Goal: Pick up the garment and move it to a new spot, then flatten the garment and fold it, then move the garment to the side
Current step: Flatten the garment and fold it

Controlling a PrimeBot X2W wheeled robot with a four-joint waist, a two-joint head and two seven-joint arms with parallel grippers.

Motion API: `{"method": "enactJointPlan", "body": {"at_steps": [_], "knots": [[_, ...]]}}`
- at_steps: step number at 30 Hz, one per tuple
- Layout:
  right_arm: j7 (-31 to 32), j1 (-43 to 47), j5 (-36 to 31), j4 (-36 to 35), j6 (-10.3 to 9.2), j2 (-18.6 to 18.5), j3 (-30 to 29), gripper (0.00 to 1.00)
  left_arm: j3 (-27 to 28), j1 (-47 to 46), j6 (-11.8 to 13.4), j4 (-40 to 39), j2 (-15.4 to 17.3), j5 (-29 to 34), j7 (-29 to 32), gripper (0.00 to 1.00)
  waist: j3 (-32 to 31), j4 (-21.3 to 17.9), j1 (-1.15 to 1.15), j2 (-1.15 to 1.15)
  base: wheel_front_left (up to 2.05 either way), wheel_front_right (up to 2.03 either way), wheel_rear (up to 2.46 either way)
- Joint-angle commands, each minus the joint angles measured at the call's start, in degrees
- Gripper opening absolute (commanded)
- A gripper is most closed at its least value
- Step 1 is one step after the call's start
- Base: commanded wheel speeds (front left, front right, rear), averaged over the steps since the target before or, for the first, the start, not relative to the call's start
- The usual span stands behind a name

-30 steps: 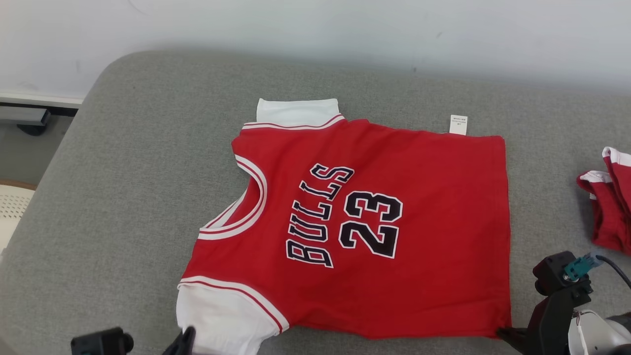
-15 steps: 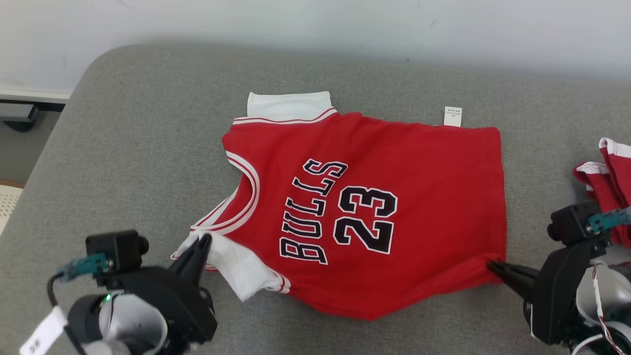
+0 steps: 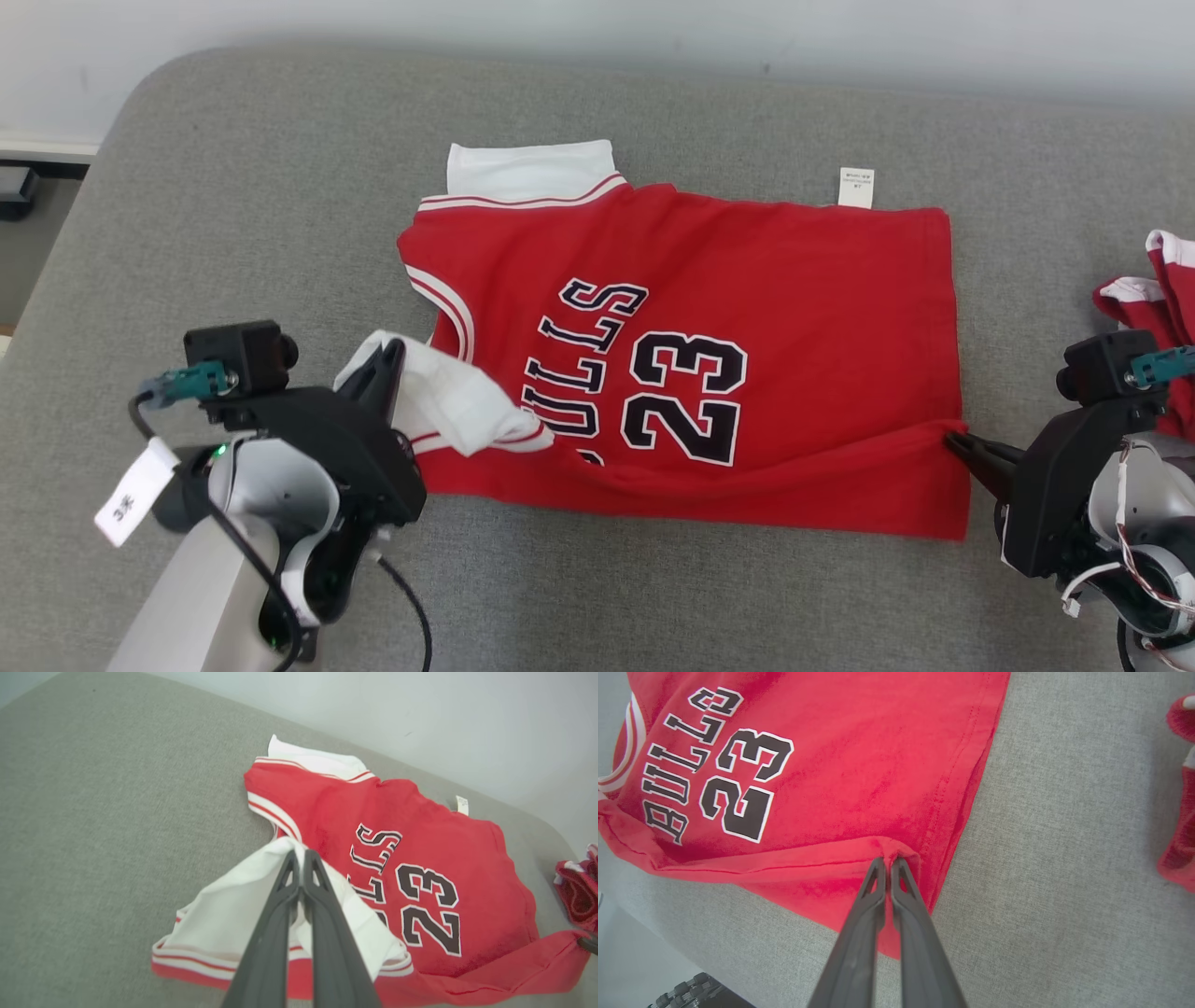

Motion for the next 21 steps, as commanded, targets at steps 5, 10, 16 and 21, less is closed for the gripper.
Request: {"method": "enactJointPlan", "body": {"at_steps": [5, 10, 16, 21], "knots": [[-1.0, -2.0, -2.4, 4.0, -0.03, 1.1, -1.0, 0.00, -0.5, -5.1, -1.9, 5.5, -1.9, 0.3, -3.1, 0.00, 1.2, -0.3, -0.01, 0.00, 0.00, 0.00, 0.00], [-1.0, -2.4, -4.2, 6.3, -0.03, 1.6, -1.2, 0.00, -1.5, -8.3, -3.1, 10.1, -2.7, 1.5, -4.9, 0.00, 1.6, -0.6, -0.01, 0.00, 0.00, 0.00, 0.00], [-1.0, -2.8, -5.2, 8.0, -0.03, 1.9, -0.7, 0.00, -2.4, -11.7, -3.9, 13.9, -3.2, 2.6, -6.5, 0.00, 2.0, -1.4, -0.01, 0.00, 0.00, 0.00, 0.00], [-1.8, -3.5, -5.0, 8.9, -0.03, 2.0, 0.2, 0.00, -2.7, -13.7, -4.2, 16.4, -3.5, 2.9, -7.1, 0.00, 2.3, -2.2, -0.01, 0.00, 0.00, 0.00, 0.00]]}}
